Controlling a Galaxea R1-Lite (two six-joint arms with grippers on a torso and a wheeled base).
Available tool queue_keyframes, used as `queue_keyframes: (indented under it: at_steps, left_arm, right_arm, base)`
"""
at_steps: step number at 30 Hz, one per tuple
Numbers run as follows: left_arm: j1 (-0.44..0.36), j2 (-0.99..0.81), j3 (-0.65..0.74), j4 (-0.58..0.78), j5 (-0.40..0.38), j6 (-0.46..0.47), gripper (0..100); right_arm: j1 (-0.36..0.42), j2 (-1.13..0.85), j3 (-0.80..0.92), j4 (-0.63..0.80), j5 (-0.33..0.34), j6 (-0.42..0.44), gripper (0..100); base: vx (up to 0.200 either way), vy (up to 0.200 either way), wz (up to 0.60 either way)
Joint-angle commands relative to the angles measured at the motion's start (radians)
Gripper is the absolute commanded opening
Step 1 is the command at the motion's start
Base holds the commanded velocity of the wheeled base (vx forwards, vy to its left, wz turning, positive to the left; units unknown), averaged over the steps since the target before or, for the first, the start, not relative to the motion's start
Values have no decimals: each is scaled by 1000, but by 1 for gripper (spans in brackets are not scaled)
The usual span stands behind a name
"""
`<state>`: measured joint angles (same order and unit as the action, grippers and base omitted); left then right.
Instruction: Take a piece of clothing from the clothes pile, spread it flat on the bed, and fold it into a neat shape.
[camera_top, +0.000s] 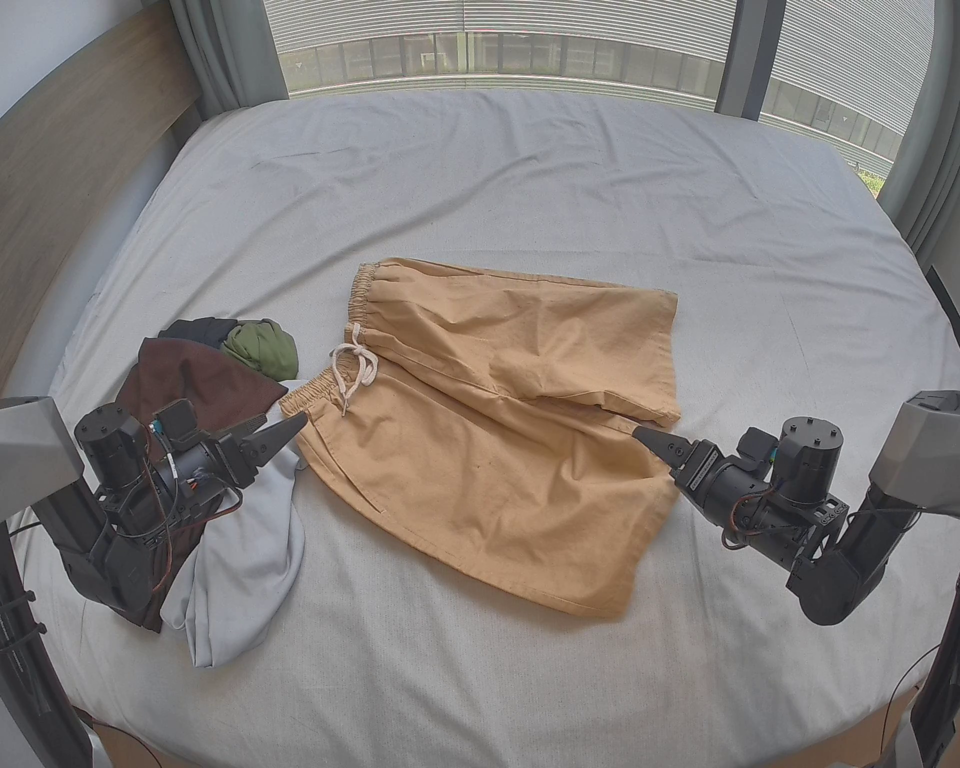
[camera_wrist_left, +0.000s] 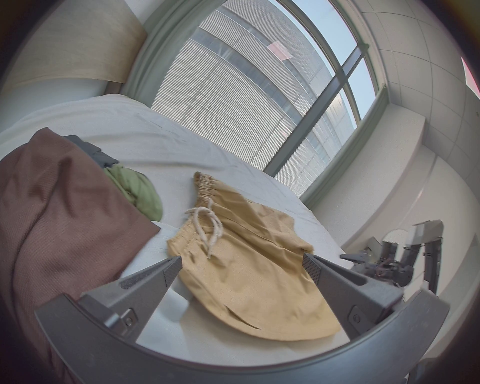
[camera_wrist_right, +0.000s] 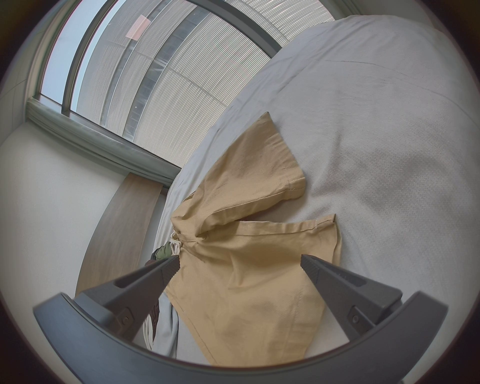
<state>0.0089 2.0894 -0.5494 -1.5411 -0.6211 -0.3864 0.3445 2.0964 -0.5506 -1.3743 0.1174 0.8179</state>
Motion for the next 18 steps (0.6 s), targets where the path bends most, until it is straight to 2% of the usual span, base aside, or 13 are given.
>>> queue_keyframes:
  at_steps: [1, 6, 18]
  left_arm:
    - [11, 81, -52, 1, 43, -9, 100]
    - [11, 100, -110, 10, 93, -83, 100]
    - [-6, 143, -187, 19, 100, -169, 100]
  right_arm:
    - [31, -22, 8, -2, -1, -5, 100]
    - [31, -21, 9, -11, -1, -5, 100]
    - [31, -22, 28, -60, -1, -6, 100]
  base:
    - [0, 0, 0]
    - [0, 0, 0]
    - [0, 0, 0]
